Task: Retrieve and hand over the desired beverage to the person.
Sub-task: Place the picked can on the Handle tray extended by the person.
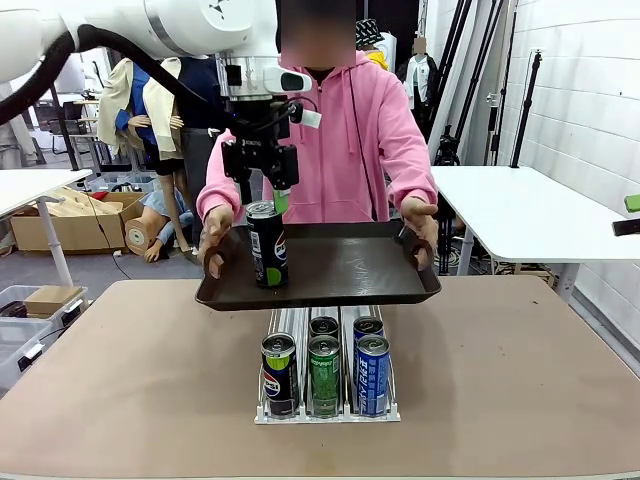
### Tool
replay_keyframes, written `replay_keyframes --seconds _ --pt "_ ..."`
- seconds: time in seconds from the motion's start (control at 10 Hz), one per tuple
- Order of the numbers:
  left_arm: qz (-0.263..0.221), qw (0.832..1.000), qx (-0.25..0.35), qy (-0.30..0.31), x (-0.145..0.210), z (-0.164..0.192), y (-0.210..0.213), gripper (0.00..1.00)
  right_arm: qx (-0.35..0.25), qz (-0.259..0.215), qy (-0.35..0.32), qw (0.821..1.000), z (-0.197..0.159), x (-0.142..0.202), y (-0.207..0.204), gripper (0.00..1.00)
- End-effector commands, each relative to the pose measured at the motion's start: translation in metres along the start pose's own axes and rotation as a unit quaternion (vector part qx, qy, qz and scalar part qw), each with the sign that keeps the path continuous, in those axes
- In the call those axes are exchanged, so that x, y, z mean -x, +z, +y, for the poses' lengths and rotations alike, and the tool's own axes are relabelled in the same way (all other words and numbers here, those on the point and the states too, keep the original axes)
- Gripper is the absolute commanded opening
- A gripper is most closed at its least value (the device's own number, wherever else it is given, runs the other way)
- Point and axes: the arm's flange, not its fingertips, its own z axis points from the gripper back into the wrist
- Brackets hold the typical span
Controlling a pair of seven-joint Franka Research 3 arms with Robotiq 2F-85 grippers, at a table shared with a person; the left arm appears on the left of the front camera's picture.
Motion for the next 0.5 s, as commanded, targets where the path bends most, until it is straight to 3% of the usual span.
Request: replay_keyframes --seconds 0.0,0.2,0.4 --pt "-0.014 1.0 -0.019 0.004 0.0073 0.0042 0.0221 1.0 -0.006 -0.002 0.007 1.0 -0.0008 -0.0004 0.0007 1.0" --pt "-0.026 0.999 -0.024 0.007 0.0124 0.0046 0.0306 1.0 -0.006 -0.002 0.007 1.0 -0.0008 -0.0004 0.0007 1.0" --pt "0.002 1.0 -0.019 0.01 0.008 0.0101 0.0254 1.0 -0.006 -0.002 0.007 1.0 -0.0008 -0.0004 0.0007 1.0"
